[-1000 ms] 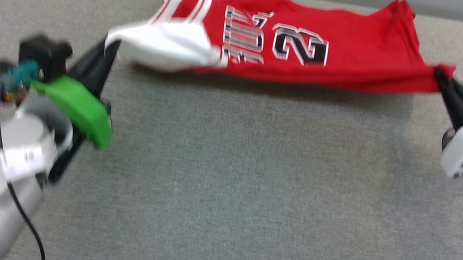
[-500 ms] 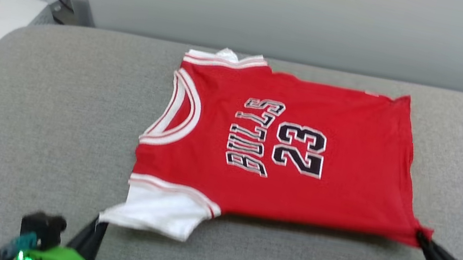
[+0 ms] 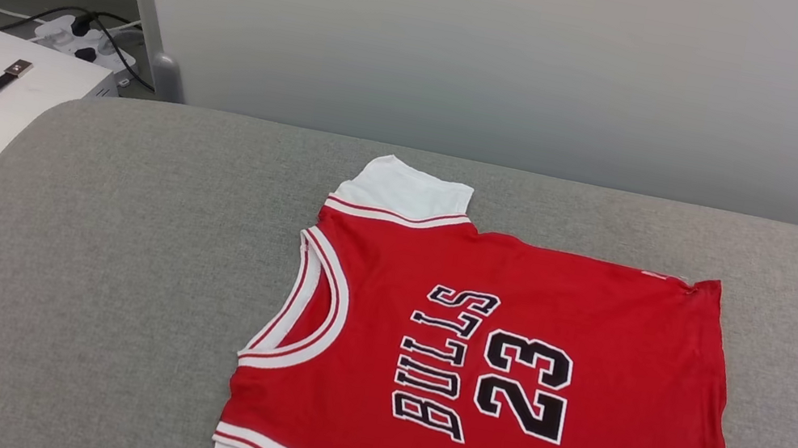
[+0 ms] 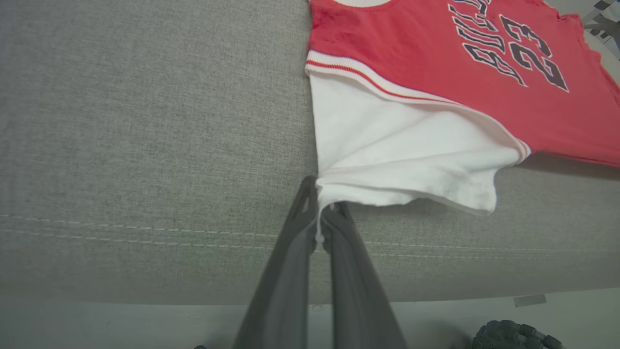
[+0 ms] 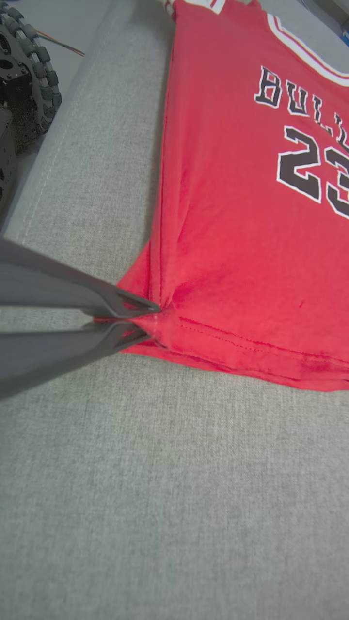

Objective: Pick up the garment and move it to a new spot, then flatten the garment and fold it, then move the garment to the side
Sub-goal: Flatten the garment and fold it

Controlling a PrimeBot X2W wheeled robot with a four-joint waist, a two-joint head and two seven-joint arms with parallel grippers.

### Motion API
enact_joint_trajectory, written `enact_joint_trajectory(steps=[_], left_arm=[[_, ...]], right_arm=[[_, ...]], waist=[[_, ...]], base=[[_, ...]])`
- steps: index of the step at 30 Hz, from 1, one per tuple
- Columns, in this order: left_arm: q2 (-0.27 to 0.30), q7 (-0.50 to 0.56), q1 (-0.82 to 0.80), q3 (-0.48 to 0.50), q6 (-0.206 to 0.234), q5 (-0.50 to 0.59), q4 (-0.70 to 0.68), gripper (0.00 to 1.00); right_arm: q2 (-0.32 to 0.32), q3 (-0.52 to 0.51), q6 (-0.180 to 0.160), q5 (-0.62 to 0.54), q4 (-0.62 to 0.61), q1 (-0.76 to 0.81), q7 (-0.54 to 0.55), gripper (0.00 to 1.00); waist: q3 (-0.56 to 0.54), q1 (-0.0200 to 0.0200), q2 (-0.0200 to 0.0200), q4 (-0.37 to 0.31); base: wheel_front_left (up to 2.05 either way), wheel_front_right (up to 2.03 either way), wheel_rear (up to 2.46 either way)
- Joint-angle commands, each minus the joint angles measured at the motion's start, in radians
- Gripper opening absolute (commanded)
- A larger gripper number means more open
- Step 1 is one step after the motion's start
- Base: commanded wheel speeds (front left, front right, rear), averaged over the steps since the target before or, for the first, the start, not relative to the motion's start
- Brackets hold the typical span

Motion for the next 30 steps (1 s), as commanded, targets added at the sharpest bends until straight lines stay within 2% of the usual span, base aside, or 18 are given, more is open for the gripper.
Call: enact_joint_trajectory(steps=[1, 7, 14, 23, 25, 30], left_arm=[[0.005, -0.003, 0.012, 0.008, 0.011, -0.007, -0.002, 0.0], [0.0, -0.012, -0.061, -0.003, -0.001, 0.038, -0.003, 0.0], [0.014, 0.006, -0.268, 0.008, -0.047, 0.089, 0.027, 0.0], [0.006, 0.053, -0.554, 0.01, -0.142, 0.122, 0.149, 0.0], [-0.01, 0.063, -0.651, -0.003, -0.186, 0.137, 0.236, 0.0], [-0.044, 0.059, -0.758, -0.023, -0.235, 0.148, 0.374, 0.0]], right_arm=[[-0.005, -0.02, -0.001, -0.002, -0.01, 0.02, 0.005, 0.0], [0.022, -0.093, -0.001, -0.064, -0.045, 0.033, 0.027, 0.0], [0.044, -0.205, -0.001, -0.13, -0.106, -0.02, 0.081, 0.0], [0.092, -0.286, -0.001, -0.176, -0.151, -0.137, 0.165, 0.0], [0.112, -0.294, -0.001, -0.184, -0.134, -0.201, 0.198, 0.0], [0.134, -0.28, -0.001, -0.196, -0.089, -0.279, 0.229, 0.0]], waist=[[0.003, 0.0001, -0.0001, 0.002], [0.013, 0.0001, -0.0001, -0.003], [0.058, 0.0001, -0.0001, -0.025], [0.162, 0.0001, -0.0001, -0.074], [0.21, 0.0001, -0.0001, -0.094], [0.267, 0.0001, -0.0001, -0.101]], base=[[0.0, 0.0, 0.0], [0.0, 0.0, 0.0], [0.0, 0.0, 0.0], [0.0, 0.0, 0.0], [0.0, 0.0, 0.0], [0.0, 0.0, 0.0]])
